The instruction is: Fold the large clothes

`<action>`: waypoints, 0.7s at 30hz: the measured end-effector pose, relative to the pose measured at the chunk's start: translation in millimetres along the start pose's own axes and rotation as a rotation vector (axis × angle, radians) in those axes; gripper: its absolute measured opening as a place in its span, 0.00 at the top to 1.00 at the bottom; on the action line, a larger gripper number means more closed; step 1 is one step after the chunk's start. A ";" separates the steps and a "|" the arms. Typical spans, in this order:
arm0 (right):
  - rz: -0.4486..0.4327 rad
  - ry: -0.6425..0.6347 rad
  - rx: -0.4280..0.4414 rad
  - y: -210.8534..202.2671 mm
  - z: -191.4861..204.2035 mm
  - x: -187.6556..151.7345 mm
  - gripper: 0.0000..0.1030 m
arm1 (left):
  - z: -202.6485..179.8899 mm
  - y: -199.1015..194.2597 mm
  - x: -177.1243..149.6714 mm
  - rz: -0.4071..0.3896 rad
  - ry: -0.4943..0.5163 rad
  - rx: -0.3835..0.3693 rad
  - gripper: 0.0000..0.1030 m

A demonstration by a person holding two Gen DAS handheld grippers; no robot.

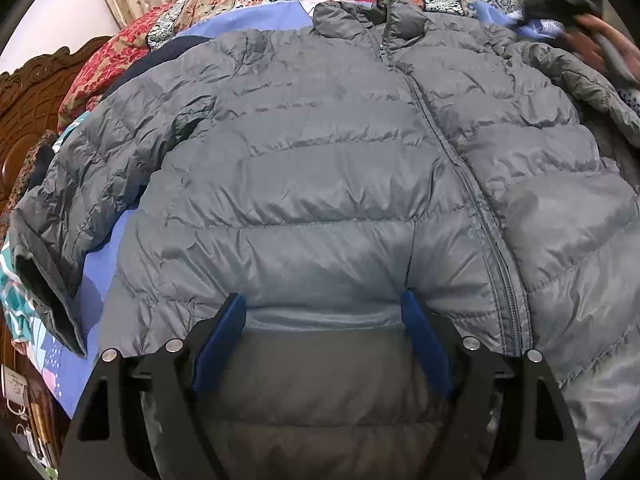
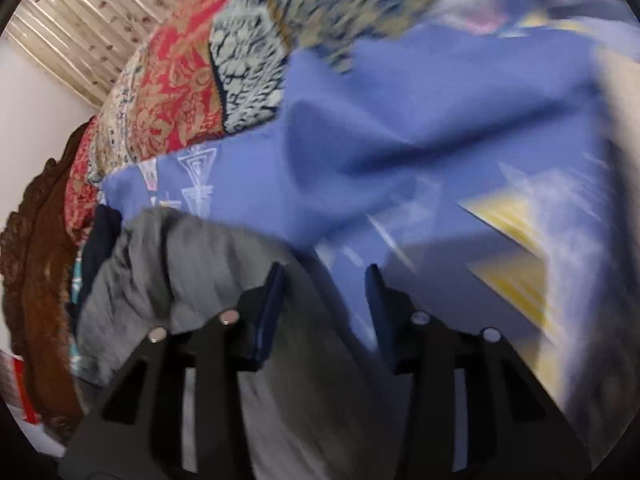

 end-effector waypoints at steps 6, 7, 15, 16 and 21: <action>-0.265 0.158 -0.377 -13.7 -37.9 64.0 0.65 | 3.2 4.9 3.0 -0.012 -0.026 -0.025 0.02; -0.274 0.203 -0.320 -18.8 -43.3 64.0 0.65 | 3.0 4.9 2.8 -0.015 -0.025 -0.026 0.02; -0.199 -0.043 -0.020 -132.1 -19.1 -107.6 0.49 | 5.5 4.6 1.6 -0.032 -0.030 -0.044 0.01; -0.198 -0.036 -0.008 -153.8 -26.2 -146.8 0.47 | 5.5 4.4 1.6 -0.030 -0.029 -0.043 0.01; -0.134 0.092 0.076 -204.9 -51.8 -308.9 0.47 | 8.5 -0.7 3.2 0.017 -0.056 -0.049 0.02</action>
Point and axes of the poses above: each gripper's, at about its wrist camera, not at the fingertips, and y roughly the way its jaws point, z to its left, x to its top, the point moved 5 cm from there along y, roughly the way its jaws point, and after that the axes turned 4 degrees about -y, right-handed, at the moved point
